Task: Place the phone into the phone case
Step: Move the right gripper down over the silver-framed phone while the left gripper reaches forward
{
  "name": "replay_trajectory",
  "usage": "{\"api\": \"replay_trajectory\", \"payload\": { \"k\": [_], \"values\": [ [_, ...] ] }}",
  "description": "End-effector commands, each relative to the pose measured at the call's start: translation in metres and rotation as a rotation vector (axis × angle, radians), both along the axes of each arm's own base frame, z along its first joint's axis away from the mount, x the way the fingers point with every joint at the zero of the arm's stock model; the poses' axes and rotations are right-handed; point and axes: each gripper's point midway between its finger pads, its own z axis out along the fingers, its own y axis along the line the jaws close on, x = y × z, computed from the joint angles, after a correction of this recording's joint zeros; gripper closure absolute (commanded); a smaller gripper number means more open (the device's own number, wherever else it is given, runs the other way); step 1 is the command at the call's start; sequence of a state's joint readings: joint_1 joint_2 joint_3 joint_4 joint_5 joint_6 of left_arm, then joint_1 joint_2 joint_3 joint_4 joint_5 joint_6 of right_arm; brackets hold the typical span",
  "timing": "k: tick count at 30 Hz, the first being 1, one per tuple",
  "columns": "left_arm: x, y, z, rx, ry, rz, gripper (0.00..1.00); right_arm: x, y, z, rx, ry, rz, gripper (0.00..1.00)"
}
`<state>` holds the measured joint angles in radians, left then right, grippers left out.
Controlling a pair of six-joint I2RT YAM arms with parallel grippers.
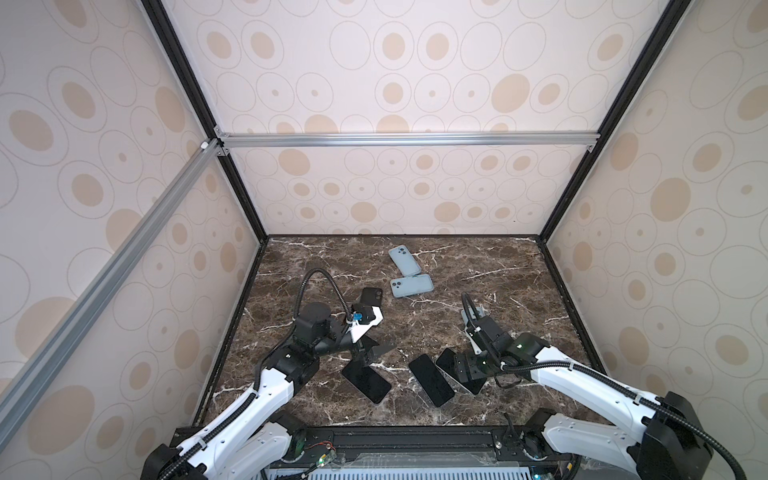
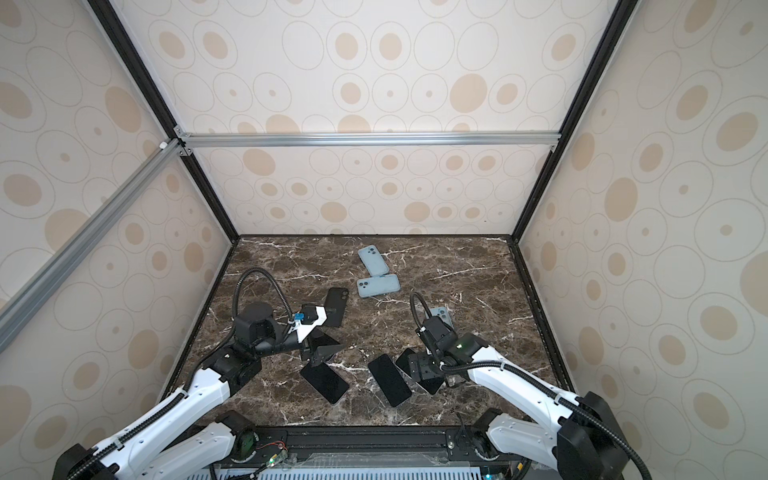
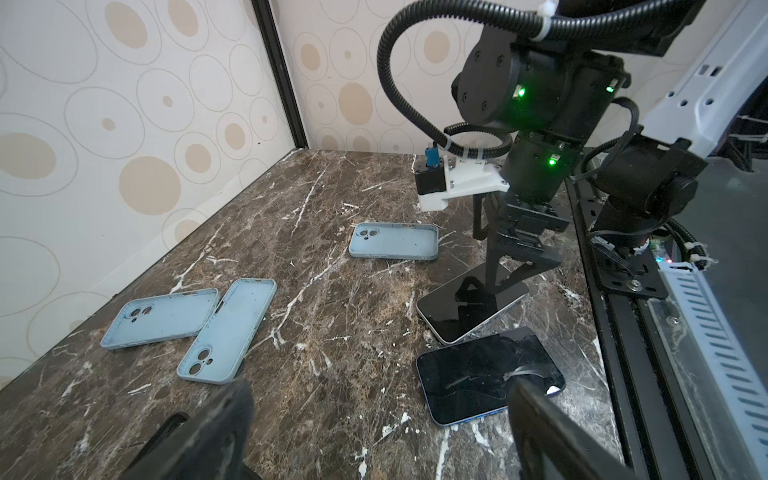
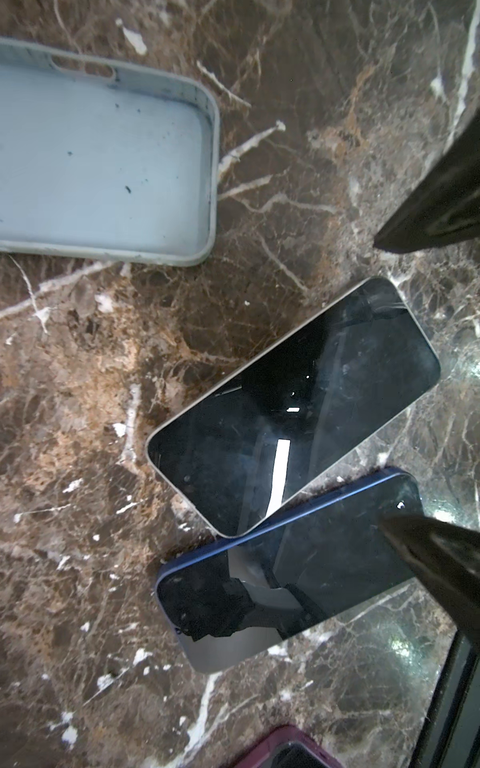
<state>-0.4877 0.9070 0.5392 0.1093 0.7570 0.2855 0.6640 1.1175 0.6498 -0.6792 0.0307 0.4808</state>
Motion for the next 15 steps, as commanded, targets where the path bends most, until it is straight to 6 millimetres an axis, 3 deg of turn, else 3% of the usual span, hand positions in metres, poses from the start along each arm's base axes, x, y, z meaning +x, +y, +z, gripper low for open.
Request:
{"api": "replay_trajectory", "payload": {
  "k": [1, 15],
  "values": [
    [-0.003, -0.003, -0.003, 0.032, -0.019, -0.031, 0.04, 0.000, 0.004, -0.010, 0.001, 0.008, 0.013, 0.00],
    [-0.005, -0.006, -0.007, 0.047, -0.016, -0.036, 0.03, -0.003, 0.003, -0.031, -0.037, 0.068, 0.015, 0.00]
  ]
}}
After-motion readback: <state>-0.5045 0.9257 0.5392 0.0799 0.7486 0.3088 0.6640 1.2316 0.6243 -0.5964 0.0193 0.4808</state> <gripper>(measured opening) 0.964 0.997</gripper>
